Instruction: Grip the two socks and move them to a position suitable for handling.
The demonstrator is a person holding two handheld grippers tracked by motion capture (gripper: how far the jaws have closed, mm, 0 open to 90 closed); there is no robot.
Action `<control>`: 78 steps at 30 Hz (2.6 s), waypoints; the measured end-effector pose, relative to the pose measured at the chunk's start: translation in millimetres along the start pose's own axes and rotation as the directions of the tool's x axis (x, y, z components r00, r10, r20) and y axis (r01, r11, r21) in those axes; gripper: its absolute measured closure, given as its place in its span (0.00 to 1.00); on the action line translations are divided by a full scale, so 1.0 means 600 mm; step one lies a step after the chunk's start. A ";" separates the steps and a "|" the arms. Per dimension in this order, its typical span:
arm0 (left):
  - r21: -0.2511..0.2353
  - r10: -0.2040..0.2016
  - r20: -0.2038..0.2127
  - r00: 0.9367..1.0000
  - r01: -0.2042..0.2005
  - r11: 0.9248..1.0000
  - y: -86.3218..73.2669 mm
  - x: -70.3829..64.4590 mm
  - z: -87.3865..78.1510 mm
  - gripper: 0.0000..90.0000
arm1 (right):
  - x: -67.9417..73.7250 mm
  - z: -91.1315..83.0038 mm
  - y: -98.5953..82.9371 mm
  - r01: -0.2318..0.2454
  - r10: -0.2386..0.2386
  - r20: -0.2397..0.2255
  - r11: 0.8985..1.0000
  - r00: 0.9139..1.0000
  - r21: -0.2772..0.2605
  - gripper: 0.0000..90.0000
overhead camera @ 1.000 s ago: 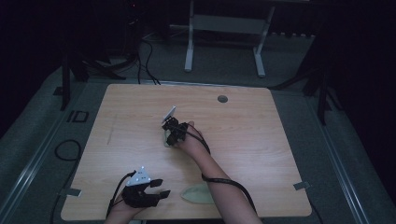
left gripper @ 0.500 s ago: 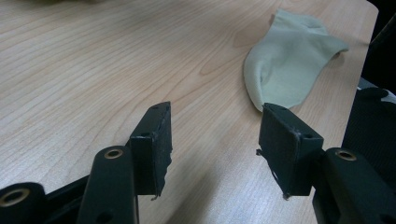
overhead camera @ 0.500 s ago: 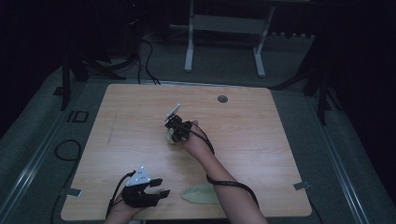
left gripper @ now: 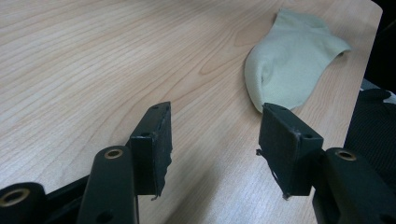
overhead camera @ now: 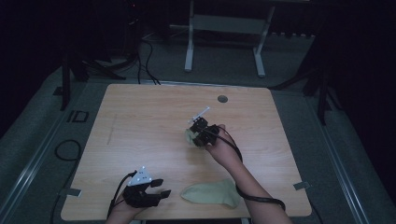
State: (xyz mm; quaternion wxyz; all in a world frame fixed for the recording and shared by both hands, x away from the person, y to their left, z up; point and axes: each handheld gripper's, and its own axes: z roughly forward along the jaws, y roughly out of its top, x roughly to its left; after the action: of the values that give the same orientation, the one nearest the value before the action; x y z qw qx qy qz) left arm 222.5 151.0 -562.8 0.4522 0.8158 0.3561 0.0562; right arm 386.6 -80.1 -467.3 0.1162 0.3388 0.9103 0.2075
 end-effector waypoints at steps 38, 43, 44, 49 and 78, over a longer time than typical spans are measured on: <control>0.060 0.032 -0.039 0.999 -0.030 0.998 0.089 -0.008 0.071 0.38 | 0.019 0.005 -0.088 0.080 -0.077 -0.066 0.996 0.995 0.046 0.63; 0.064 0.034 -0.062 0.998 -0.030 0.997 0.134 -0.004 0.105 0.38 | -0.001 0.009 -0.070 0.164 -0.159 -0.089 0.985 0.983 0.054 0.65; 0.074 0.032 -0.068 0.997 -0.027 0.997 0.140 -0.002 0.113 0.38 | -0.006 0.014 -0.069 0.173 -0.168 -0.089 0.984 0.982 0.053 0.65; 0.150 0.032 -0.109 0.994 -0.015 0.989 0.157 0.014 0.153 0.39 | -0.022 0.043 -0.072 0.199 -0.189 -0.110 0.976 0.976 0.090 0.65; 0.080 -0.058 -0.249 0.967 0.080 0.994 0.162 0.017 0.132 0.99 | -0.069 -0.036 -0.126 0.171 -0.164 -0.129 0.984 0.978 0.050 0.94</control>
State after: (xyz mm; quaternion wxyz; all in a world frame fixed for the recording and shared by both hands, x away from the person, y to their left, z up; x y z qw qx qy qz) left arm 314.2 69.3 -536.1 0.3694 0.8090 0.4398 0.1254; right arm 366.7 -165.9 -479.9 0.0660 0.2507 0.9469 0.1900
